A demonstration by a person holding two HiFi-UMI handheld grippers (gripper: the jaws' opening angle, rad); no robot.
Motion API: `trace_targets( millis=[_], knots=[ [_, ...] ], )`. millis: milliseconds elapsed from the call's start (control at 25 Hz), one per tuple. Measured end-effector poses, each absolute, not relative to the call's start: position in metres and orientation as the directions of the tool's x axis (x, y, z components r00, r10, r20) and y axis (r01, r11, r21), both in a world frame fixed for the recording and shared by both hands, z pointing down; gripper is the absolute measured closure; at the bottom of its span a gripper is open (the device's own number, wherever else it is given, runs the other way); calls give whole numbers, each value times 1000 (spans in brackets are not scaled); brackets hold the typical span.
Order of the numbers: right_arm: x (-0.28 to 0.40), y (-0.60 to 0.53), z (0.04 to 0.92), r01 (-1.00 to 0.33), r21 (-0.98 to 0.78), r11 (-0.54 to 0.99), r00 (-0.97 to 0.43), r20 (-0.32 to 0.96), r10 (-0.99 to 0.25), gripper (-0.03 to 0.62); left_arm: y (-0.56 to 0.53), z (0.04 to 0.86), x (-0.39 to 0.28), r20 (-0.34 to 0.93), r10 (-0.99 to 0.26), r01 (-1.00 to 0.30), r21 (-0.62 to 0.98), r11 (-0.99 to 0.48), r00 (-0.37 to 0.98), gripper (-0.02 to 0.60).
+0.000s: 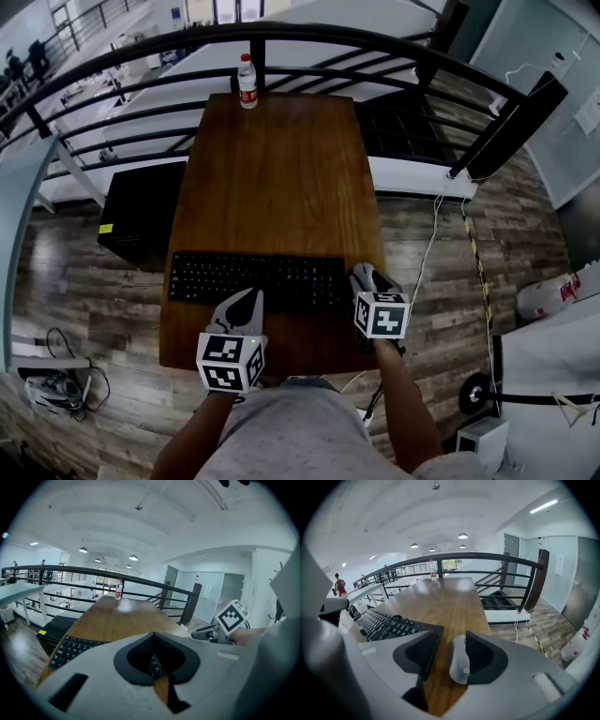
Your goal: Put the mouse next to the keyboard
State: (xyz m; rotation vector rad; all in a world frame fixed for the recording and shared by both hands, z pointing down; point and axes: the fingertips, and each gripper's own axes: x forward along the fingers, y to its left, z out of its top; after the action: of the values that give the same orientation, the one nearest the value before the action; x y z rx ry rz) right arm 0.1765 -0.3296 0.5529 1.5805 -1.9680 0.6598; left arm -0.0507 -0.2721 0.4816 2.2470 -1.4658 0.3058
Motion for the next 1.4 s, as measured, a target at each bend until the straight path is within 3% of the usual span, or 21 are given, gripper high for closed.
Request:
trace_targets(
  millis=[1080, 1160, 1400],
  knots=[
    [39, -232, 403, -907, -14, 421, -405, 305, -862, 552, -217, 447, -102, 347, -835, -903, 214, -372, 427, 588],
    [33, -225, 401, -902, -14, 432, -417, 290, -861, 588, -214, 445, -103, 343, -835, -902, 210, -378, 430, 588],
    [19, -207, 403, -887, -22, 460, -446, 294, -846, 589, -206, 441, -108, 339, -834, -900, 204, -386, 435, 588]
  ],
)
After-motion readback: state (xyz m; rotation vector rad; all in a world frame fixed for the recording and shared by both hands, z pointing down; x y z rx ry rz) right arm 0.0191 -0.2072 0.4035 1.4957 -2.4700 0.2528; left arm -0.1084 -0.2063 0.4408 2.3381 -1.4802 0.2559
